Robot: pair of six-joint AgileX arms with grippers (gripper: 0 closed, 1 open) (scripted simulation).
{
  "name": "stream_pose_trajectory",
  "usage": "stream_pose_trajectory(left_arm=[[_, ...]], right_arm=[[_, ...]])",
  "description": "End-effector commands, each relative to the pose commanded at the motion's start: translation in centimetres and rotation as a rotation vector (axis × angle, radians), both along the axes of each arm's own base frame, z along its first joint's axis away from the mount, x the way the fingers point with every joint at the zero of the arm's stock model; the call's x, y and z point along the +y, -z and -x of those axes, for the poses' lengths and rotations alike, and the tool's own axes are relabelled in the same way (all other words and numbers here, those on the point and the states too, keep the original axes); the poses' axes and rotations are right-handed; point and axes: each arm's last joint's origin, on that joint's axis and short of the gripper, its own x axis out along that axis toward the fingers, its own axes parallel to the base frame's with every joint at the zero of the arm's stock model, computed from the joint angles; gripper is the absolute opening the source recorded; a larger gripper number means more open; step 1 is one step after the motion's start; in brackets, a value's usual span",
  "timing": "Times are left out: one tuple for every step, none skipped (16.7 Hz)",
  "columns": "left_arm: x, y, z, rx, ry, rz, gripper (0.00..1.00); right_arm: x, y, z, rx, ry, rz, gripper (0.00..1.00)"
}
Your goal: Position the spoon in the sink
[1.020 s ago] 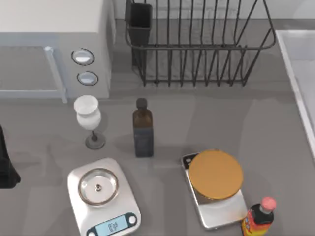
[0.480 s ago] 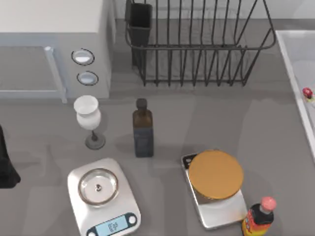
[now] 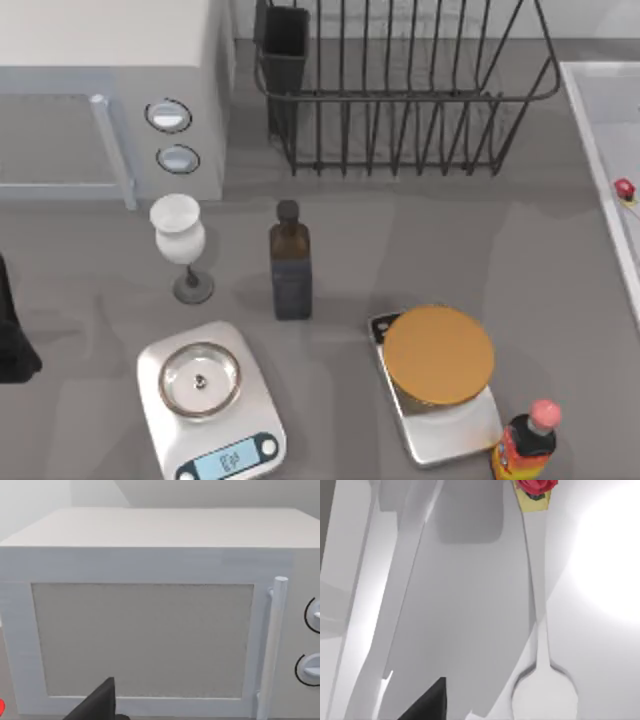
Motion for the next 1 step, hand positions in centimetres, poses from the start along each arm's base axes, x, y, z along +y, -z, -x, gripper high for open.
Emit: stream_pose_trajectory(left_arm=[[0.0,0.0,0.0,0.0,0.0,0.0,1.0]], right_arm=[[0.0,0.0,0.0,0.0,0.0,0.0,1.0]])
